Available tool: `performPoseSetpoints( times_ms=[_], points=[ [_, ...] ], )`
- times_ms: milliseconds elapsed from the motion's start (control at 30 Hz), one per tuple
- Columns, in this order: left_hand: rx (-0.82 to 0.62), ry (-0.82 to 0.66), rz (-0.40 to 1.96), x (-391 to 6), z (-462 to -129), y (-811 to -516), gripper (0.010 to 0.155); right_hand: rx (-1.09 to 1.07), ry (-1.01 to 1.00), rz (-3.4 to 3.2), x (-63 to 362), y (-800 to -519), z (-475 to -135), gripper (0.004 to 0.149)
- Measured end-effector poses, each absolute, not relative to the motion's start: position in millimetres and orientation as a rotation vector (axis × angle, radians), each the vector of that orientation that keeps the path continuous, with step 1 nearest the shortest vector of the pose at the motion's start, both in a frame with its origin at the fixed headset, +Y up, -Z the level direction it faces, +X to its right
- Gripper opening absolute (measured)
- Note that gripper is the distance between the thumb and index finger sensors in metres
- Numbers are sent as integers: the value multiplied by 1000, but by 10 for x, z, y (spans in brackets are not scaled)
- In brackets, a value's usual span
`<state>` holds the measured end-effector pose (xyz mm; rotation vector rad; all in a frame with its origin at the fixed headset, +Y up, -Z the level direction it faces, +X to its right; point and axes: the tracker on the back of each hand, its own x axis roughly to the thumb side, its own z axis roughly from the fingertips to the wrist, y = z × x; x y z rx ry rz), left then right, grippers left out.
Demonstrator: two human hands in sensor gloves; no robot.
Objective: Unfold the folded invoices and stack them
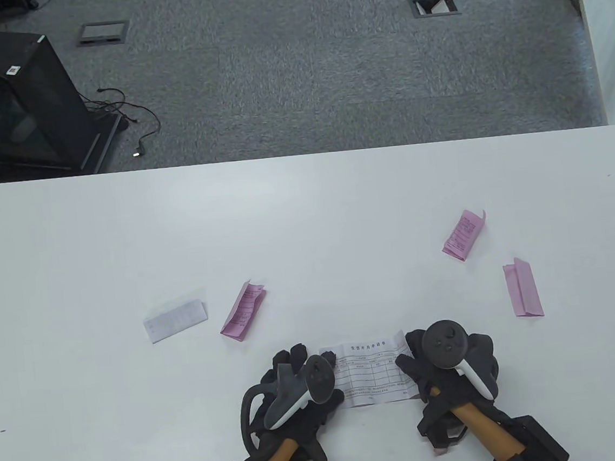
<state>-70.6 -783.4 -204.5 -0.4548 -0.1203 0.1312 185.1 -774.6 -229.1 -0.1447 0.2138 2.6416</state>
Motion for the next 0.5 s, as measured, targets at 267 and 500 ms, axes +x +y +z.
performPoseSetpoints(
  times_ms=[267,500],
  points=[
    [-455,-120,131,-706,-2045,-7834,71,-169,165,2602,1875,-7745,-2290,41],
    [-455,-121,130,-706,-2046,-7834,71,-157,144,2492,1954,-7706,-2310,40]
  ],
)
